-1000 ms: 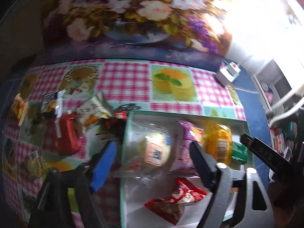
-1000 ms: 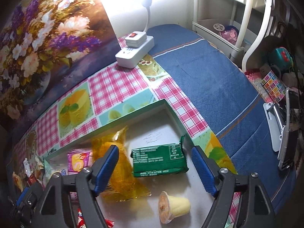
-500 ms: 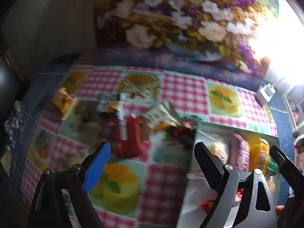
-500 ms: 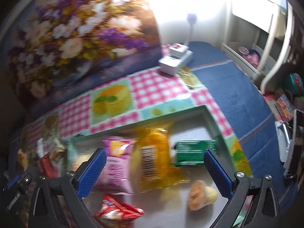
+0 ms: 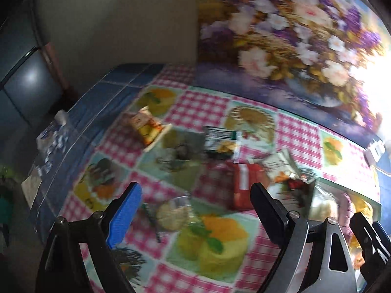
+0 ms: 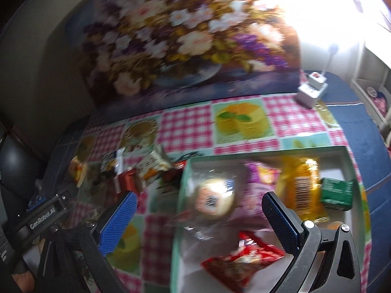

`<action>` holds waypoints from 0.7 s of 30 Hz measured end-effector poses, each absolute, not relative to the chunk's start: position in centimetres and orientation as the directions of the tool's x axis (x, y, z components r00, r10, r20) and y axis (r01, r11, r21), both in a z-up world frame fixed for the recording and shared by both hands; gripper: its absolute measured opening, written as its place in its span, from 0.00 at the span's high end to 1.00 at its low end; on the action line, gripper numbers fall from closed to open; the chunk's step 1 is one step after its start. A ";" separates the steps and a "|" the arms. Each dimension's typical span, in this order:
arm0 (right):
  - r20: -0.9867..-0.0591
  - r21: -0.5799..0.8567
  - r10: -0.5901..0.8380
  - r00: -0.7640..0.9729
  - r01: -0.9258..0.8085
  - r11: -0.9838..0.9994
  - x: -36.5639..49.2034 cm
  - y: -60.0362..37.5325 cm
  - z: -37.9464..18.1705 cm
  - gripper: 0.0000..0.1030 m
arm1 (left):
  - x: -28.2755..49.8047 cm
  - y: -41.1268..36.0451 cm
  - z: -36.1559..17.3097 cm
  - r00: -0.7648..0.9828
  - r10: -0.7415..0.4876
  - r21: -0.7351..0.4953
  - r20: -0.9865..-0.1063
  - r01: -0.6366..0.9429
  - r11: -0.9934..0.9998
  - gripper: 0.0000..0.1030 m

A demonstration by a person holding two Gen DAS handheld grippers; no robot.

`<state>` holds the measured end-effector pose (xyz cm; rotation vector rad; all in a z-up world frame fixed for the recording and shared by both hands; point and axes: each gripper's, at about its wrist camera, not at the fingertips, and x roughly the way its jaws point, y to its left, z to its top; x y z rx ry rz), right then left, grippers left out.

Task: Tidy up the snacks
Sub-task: 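Move the left tool to the round rice cracker while the right tool moves to the red box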

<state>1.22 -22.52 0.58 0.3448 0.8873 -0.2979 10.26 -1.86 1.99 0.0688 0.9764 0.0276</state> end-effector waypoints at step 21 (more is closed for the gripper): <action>-0.856 0.149 0.025 0.517 0.200 0.968 6.2 -13.5 -4.0 0.00 | 11.8 6.8 -4.1 0.401 0.043 -0.042 -0.915 -0.201 0.979 0.12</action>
